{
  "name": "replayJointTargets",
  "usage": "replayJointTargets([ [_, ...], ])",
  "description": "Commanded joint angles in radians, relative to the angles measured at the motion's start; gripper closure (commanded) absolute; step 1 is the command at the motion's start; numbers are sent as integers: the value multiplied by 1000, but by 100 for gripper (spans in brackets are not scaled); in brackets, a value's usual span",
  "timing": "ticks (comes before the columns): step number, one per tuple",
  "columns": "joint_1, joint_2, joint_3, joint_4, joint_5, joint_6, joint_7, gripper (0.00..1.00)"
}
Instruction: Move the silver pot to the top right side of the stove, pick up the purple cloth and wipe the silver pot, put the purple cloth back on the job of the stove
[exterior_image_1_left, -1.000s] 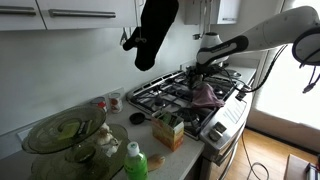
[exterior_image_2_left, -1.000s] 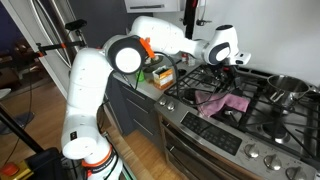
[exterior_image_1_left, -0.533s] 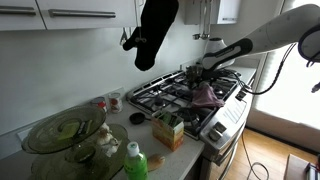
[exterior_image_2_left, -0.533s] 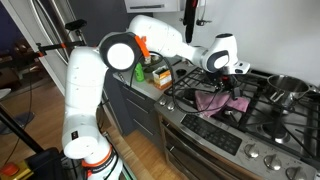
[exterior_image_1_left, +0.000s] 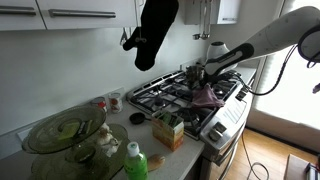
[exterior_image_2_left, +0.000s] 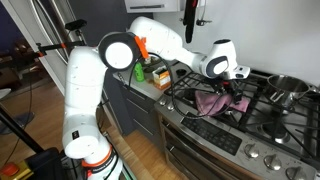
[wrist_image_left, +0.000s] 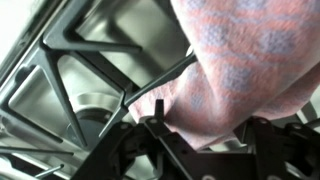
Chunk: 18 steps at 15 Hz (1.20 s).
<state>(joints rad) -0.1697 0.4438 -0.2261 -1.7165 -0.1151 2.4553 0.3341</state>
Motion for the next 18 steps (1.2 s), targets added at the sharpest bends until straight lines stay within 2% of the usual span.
replayJointTargets([
  [1,77,-4,-111,-43,-159,183,125,65],
  [4,154,26,-235,-28,-290,331,275,87],
  [5,158,20,-236,-32,-308,317,301,96],
  [6,170,16,-248,-33,-315,294,317,53],
  [7,169,5,-242,-39,-307,272,315,57],
  [8,162,-14,-226,-48,-282,246,301,56],
  [12,93,-71,-106,-76,-108,191,149,29],
  [15,33,-93,6,-75,71,127,-15,5],
  [16,18,-90,35,-72,117,96,-67,1],
  [18,9,-70,54,-45,158,4,-119,0],
])
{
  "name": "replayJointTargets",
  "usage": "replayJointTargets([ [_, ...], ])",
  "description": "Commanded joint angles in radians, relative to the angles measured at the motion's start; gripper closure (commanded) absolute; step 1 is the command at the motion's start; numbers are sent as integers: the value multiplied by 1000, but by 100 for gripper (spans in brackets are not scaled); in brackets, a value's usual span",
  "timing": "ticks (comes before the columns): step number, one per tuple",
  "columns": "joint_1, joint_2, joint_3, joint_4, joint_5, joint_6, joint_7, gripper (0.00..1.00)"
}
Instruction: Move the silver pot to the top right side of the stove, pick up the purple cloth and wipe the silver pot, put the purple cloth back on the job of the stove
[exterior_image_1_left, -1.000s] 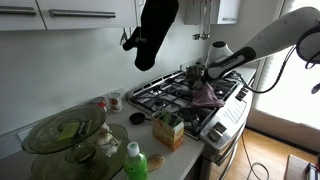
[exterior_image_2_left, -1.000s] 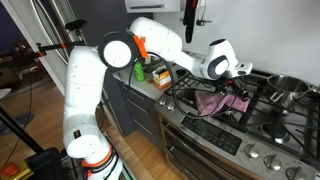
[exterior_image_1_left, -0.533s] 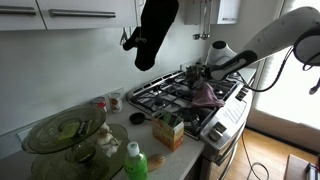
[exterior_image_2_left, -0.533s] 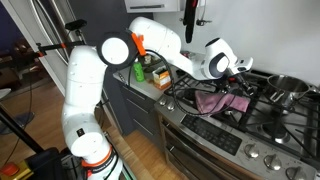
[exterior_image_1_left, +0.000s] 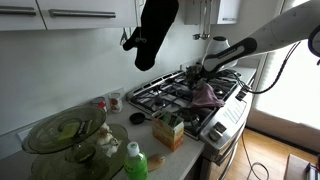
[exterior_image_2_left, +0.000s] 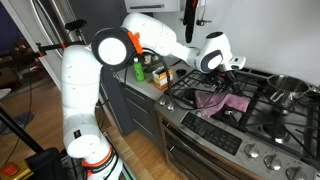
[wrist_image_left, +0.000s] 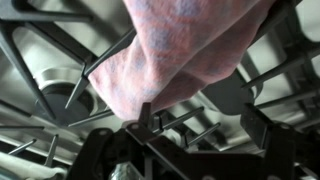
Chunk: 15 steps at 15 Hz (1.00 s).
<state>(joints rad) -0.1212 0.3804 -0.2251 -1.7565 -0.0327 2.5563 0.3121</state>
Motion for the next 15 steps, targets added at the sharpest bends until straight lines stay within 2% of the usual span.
replayJointTargets([
  [1,-20,6,29,3,30,-122,-75,0],
  [6,11,14,-33,-5,-142,-130,-48,1],
  [10,8,33,-32,-10,-206,-152,-66,1],
  [11,2,39,-24,-8,-196,-159,-70,21],
  [13,10,56,-37,-6,-211,-136,-37,31],
  [15,13,65,-50,-4,-220,-114,-2,47],
])
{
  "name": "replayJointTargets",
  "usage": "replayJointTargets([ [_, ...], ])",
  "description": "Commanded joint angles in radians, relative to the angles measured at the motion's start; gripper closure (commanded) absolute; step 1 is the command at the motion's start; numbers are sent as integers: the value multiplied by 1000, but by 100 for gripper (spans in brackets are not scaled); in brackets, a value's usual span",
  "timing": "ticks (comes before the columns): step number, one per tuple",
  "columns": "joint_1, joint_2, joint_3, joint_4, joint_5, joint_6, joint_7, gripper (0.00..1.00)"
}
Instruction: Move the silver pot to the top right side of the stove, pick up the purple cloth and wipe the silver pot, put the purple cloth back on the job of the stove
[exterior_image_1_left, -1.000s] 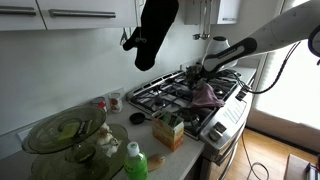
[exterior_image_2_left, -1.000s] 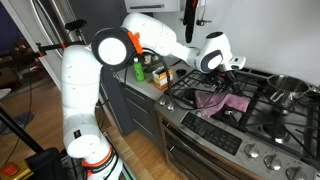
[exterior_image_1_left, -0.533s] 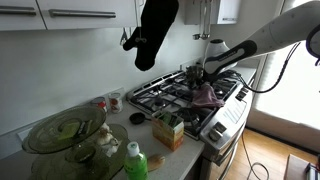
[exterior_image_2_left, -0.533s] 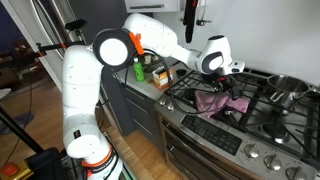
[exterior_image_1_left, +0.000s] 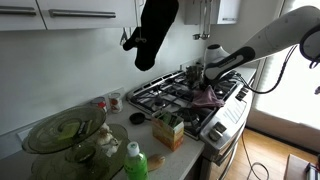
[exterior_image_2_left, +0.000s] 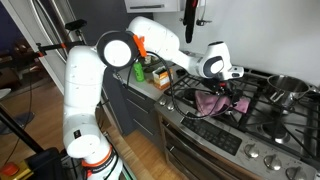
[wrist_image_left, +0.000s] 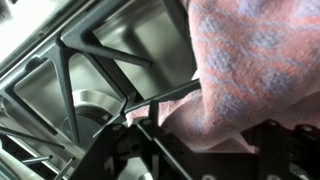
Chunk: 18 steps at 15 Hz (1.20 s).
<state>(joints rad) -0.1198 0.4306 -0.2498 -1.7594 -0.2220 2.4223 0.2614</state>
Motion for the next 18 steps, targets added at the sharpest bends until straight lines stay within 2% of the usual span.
replayJointTargets([
  [1,14,16,-29,0,-33,27,62,55],
  [5,24,17,-37,3,-42,43,95,84],
  [7,35,21,-61,2,-77,91,135,99],
  [16,142,102,-308,71,-357,352,470,96],
  [18,159,134,-353,108,-378,382,554,96],
])
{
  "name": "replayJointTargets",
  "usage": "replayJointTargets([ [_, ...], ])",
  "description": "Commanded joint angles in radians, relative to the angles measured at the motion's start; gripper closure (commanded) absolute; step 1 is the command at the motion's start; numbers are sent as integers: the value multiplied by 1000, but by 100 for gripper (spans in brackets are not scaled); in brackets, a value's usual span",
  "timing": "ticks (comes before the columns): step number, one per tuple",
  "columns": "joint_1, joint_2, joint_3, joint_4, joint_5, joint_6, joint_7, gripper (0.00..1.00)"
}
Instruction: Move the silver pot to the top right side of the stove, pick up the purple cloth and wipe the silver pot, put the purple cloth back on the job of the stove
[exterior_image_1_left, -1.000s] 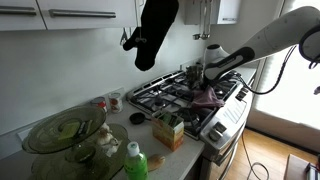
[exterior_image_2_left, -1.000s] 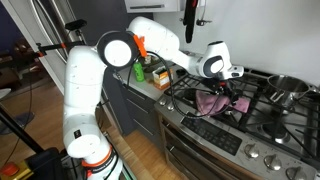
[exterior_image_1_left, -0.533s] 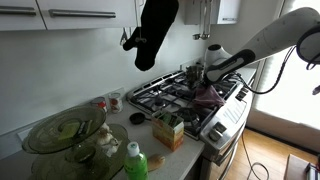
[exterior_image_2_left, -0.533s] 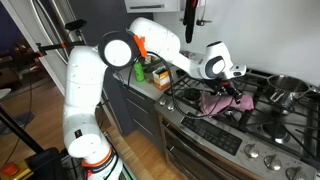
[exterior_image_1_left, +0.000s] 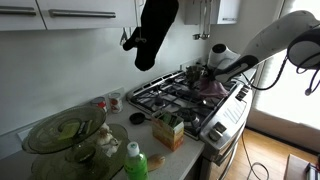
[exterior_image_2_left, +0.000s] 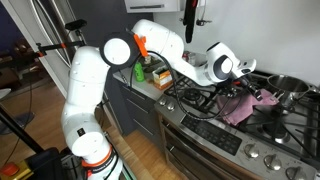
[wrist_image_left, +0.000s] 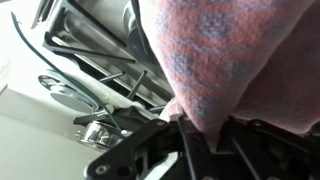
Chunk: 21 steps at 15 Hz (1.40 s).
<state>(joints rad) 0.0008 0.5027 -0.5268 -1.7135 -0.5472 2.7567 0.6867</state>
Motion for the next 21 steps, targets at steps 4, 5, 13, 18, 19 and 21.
replayJointTargets([
  [4,28,50,-60,59,-23,31,121,84],
  [5,30,58,-63,66,-23,31,128,84],
  [13,62,97,-143,126,-77,84,192,96],
  [18,36,75,-104,139,-32,133,158,96],
  [19,35,78,-104,146,-31,144,161,96],
  [21,36,98,-125,173,-42,196,182,96],
])
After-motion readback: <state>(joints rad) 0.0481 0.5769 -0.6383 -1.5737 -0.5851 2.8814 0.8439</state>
